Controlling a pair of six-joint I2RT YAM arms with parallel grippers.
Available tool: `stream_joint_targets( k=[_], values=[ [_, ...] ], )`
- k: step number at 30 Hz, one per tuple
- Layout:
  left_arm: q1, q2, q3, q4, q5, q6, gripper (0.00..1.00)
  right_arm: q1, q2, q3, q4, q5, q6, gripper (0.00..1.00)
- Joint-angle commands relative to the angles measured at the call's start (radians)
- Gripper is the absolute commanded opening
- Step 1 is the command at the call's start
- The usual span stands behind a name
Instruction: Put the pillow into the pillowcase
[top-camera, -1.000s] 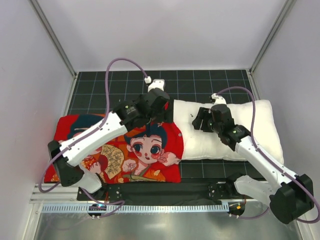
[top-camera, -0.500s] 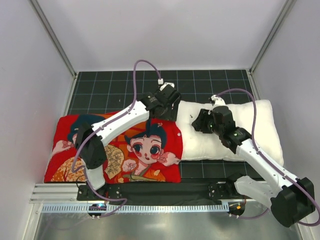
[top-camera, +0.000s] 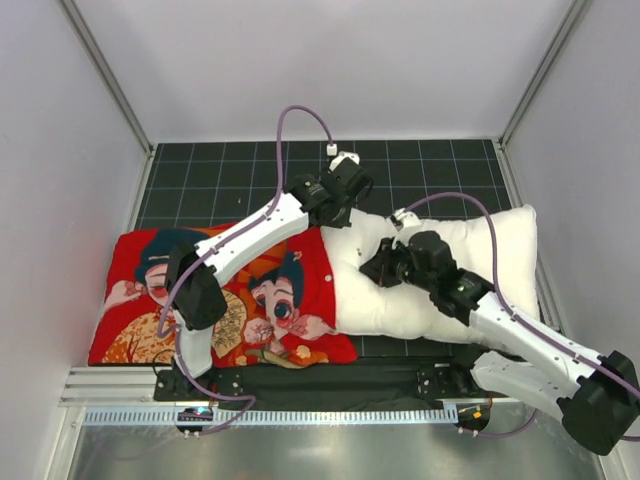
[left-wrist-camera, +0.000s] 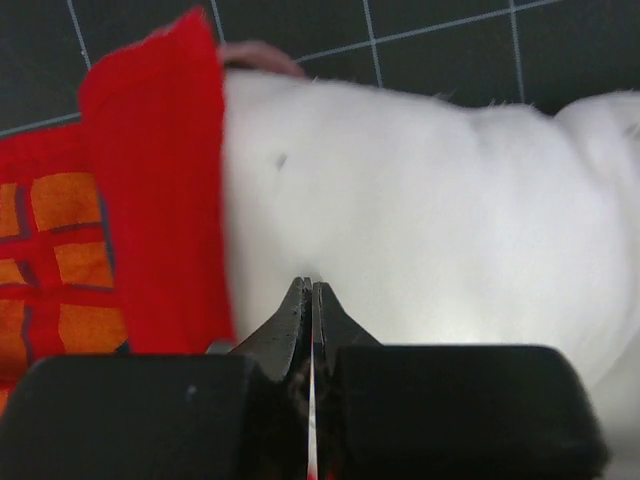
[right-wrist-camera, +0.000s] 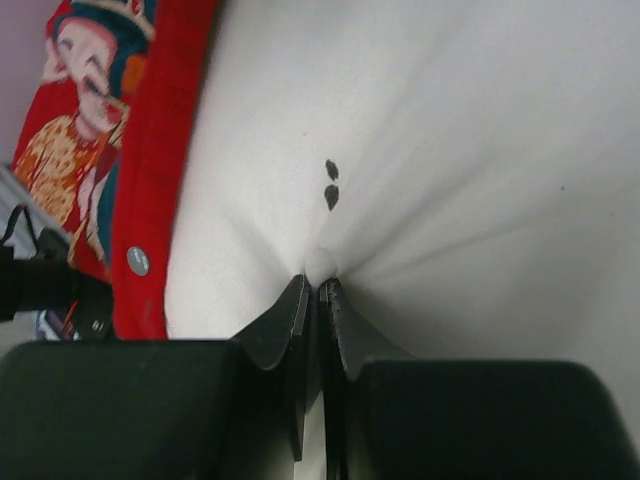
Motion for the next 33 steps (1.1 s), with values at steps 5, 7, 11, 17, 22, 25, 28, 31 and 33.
stream_joint_targets(
  k=[5,7,11,17,22,25,28,31,33],
  values=[
    [-0.043,-0.138,0.085,0.021,0.005,0.047,0.0,0.176,-0.022,0.053,0.003,-0.189,0.016,0.09],
    [-0.046,-0.179,0.068,0.018,0.007,0.044,0.0,0.174,-0.019,0.091,-0.04,-0.159,-0.007,0.1],
    [-0.046,-0.234,0.053,-0.086,-0.099,0.048,0.27,0.174,-0.02,0.172,-0.181,-0.068,-0.051,0.46],
    [-0.023,-0.244,0.021,-0.219,-0.26,0.018,0.8,0.171,-0.024,0.26,-0.247,0.036,-0.077,0.64],
    [0.038,-0.196,-0.043,-0.246,-0.225,0.011,0.8,0.154,0.007,0.35,-0.35,0.226,-0.077,0.69],
    [0.054,-0.19,-0.129,-0.175,-0.168,0.014,0.79,0.085,0.016,0.36,-0.365,0.24,-0.068,0.71],
    [0.072,-0.144,-0.16,-0.146,-0.155,0.019,0.75,-0.011,0.03,0.343,-0.343,0.187,-0.065,0.72],
    [0.097,-0.092,-0.163,-0.156,-0.151,0.027,0.61,-0.045,0.056,0.314,-0.318,0.159,-0.067,0.72],
    [0.104,-0.087,-0.168,-0.144,-0.153,0.034,0.55,-0.045,0.078,0.297,-0.301,0.158,-0.071,0.73]
  ],
)
